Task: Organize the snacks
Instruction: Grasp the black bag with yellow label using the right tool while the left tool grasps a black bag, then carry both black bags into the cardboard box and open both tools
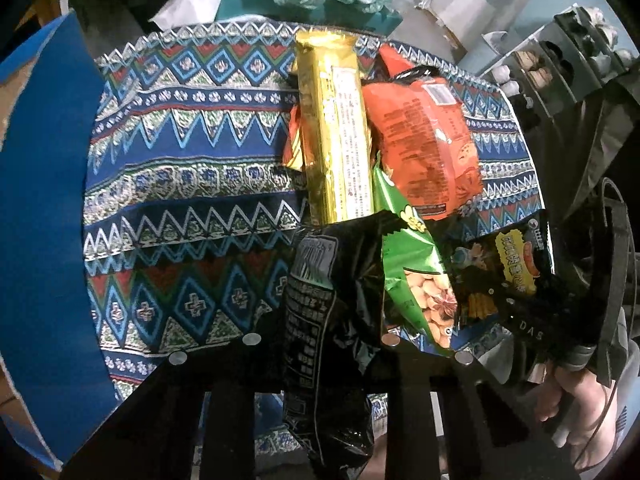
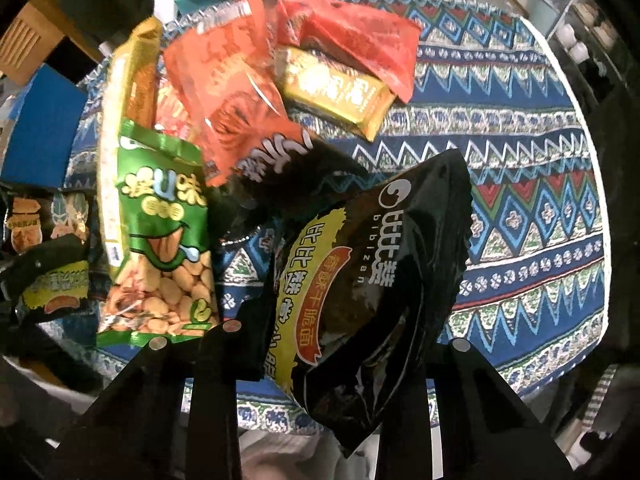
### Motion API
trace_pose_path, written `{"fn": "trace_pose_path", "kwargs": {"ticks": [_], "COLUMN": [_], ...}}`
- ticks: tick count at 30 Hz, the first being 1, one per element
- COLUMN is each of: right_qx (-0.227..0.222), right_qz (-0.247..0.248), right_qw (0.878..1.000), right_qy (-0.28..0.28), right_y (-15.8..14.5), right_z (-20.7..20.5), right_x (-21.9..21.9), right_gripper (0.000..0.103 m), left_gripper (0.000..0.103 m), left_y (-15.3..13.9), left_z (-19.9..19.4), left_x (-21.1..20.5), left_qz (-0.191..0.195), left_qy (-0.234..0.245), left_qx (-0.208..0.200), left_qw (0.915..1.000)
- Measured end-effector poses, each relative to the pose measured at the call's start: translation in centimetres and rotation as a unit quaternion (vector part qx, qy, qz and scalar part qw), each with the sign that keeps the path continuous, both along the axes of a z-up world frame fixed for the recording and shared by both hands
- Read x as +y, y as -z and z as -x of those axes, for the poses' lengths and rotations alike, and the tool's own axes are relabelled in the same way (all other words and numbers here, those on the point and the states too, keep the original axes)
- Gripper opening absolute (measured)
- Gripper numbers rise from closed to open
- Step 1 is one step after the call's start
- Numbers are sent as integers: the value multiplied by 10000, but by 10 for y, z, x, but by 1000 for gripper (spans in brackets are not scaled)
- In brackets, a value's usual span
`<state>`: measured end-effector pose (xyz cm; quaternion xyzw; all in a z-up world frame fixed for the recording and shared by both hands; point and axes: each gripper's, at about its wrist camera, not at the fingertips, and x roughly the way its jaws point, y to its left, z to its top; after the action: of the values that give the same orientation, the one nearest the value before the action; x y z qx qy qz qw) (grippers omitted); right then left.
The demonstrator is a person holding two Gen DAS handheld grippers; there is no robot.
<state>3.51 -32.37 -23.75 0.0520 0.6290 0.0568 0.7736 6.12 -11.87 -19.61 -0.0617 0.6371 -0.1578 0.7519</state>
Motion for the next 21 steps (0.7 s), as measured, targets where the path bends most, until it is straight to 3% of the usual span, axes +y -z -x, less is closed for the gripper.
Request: {"fn": "trace_pose_path", "kwargs": {"ticks": [12,21], "right_qx": [-732,-1132], "right_qz": [-65,-257], "right_qw": [9972,9926], "right_qy": [-115,-353], "right_y": [-72,-95], "right_z": [-4,8], "right_x": [10,38], "right_gripper": [28,28], "left_gripper": [23,23], "left_y": [-39,-61], "left_z": [13,21], "left_x": [15,19], "left_qz": [4,-52], "left_qy": [-44,-85], "left_qx": [-407,-679], "left_qw": [9992,9976]}}
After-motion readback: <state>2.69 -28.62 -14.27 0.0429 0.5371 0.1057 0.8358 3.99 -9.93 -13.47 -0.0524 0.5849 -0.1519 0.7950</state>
